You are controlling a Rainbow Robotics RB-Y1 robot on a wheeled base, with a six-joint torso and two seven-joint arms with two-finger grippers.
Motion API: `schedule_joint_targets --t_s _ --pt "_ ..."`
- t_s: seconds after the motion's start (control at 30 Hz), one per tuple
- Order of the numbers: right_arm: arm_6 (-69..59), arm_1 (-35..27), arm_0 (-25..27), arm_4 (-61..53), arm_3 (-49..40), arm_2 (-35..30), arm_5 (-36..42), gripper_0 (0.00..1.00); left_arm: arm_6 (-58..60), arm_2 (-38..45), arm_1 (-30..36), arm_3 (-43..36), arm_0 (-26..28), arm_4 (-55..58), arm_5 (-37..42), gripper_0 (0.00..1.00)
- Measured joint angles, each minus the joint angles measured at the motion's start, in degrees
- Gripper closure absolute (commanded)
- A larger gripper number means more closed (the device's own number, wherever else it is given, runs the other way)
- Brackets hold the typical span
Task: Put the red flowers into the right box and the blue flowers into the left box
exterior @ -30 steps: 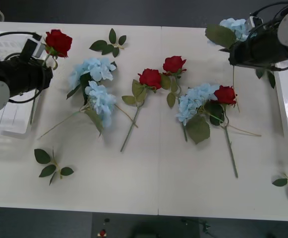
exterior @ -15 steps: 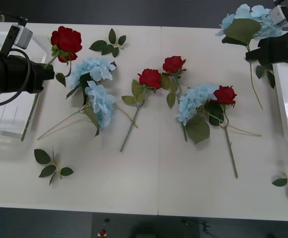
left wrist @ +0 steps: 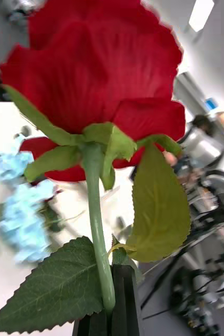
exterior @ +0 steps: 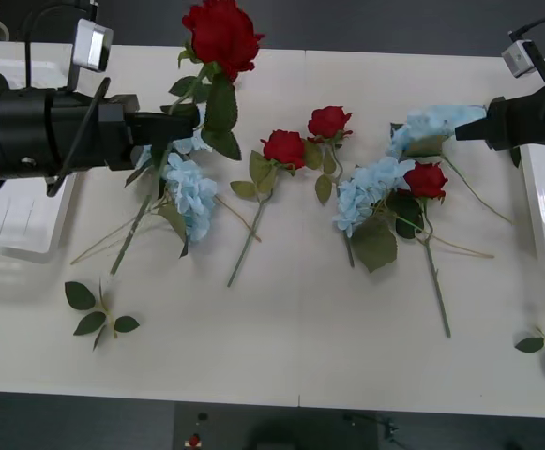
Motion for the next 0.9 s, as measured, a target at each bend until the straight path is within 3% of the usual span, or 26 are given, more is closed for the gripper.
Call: schedule_joint_targets --t_s 0.27,0.4,0.5,0.63,0.83,0.9 --pt "0.1 -0.2 0.0 -3.9 -0.1 0.0 3.2 0.00 -25.4 -7.0 -3.8 4.1 -1.2 4.4 -4.9 1.00" --pt "0.4 -3.2 1.4 -12.0 -3.6 0.0 5.4 0.00 -25.7 -11.0 -3.8 4.1 -1.2 9.4 -12.3 1.00" --pt "0.5 -7.9 5.6 -19.7 -10.3 -0.1 5.4 0.00 -25.7 -14.3 -3.8 4.1 -1.2 14.9 -17.4 1.00" --pt "3.0 -13.2 15.5 -24.2 -20.2 -4.9 5.5 0.00 -25.7 -17.5 -4.4 4.1 -1.2 20.7 -20.7 1.00" --pt "3.9 -11.5 40.6 -24.2 -39.4 -27.8 5.5 0.00 -25.7 -18.1 -10.7 4.1 -1.2 22.7 -24.8 1.00" --pt "3.9 -9.8 47.4 -24.3 -44.8 -32.7 3.8 0.00 -25.7 -18.1 -13.1 4.1 -1.2 22.7 -25.7 1.00"
